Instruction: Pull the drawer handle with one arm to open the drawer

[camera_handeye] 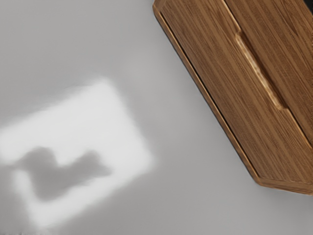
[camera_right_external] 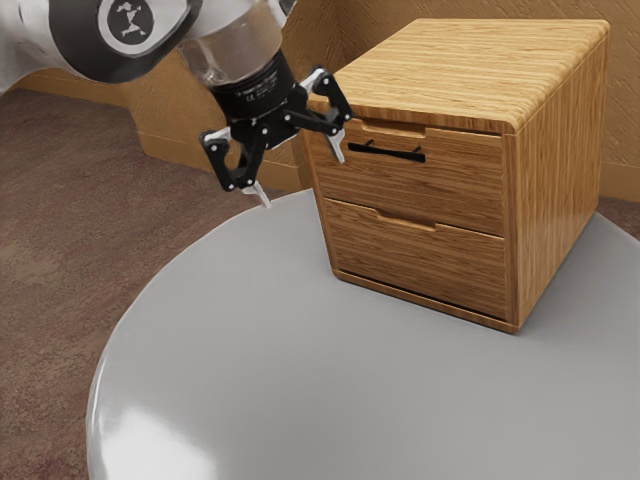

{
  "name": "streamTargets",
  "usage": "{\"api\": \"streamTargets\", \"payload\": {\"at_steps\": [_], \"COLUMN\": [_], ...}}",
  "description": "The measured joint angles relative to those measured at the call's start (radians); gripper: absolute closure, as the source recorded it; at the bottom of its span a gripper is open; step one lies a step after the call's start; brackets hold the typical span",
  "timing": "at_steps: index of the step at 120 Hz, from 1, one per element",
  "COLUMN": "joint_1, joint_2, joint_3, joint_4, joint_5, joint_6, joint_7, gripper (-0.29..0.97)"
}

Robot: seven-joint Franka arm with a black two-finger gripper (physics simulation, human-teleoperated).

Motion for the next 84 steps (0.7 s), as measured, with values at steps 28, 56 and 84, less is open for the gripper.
{"api": "streamTargets", "payload": {"at_steps": [28, 56, 84], "joint_1": [-0.008, -0.023, -0.031], "joint_2": [-0.018, -0.018, -0.011], "joint_3": [-0.004, 0.000, 0.005], "joint_4": [-0.080, -0.148, -0.158], "joint_5": [-0.004, -0.009, -0.013], "joint_6": [0.135, 0.225, 0.274], "joint_7": [-0.116, -0.194, -0.247], "gripper": [0.00, 0.00, 0.00]}}
